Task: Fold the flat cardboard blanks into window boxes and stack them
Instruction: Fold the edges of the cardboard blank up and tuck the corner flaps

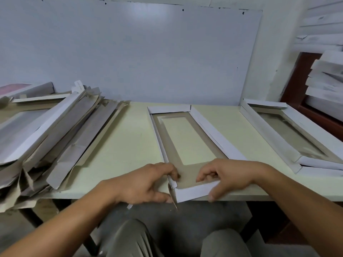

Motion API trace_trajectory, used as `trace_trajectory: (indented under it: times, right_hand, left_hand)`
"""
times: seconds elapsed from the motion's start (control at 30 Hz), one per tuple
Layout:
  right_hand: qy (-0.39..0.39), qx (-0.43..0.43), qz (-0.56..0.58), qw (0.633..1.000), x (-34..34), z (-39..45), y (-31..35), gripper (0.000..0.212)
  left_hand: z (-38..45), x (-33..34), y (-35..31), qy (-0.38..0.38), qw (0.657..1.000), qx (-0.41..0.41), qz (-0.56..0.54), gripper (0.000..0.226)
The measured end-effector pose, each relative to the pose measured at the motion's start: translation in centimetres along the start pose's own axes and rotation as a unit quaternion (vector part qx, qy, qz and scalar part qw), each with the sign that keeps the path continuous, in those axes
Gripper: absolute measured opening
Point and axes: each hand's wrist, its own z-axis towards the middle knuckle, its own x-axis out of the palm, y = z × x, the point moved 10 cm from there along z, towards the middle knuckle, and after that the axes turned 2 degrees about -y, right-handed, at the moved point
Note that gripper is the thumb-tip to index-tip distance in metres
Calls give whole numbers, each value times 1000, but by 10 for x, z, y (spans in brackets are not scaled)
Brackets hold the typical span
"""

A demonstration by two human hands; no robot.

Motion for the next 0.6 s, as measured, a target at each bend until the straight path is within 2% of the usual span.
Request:
trace_trajectory:
  times: [0.13, 0.27, 0.4, 0.5, 0.6]
  right_hand:
    - [-77, -54, -80, 992, 6, -20, 13, 16]
    - [-133, -93, -145, 976, 16, -42, 19, 28]
    - [-265, -200, -182, 925, 15, -71, 40, 36]
    - [-291, -221, -209, 907, 23, -78, 44, 41]
    - [-298, -220, -215, 904, 26, -78, 46, 36]
  left_hand:
    - [-3, -3, -4, 2, 1000, 6, -29, 19]
    - [-9, -1, 6, -20, 994, -22, -103, 16]
    - [-10, 2, 11, -26, 985, -35, -169, 17]
    - [-10, -3, 20, -50, 982, -67, -170, 25]
    - [-6, -10, 20, -106, 983, -84, -123, 24]
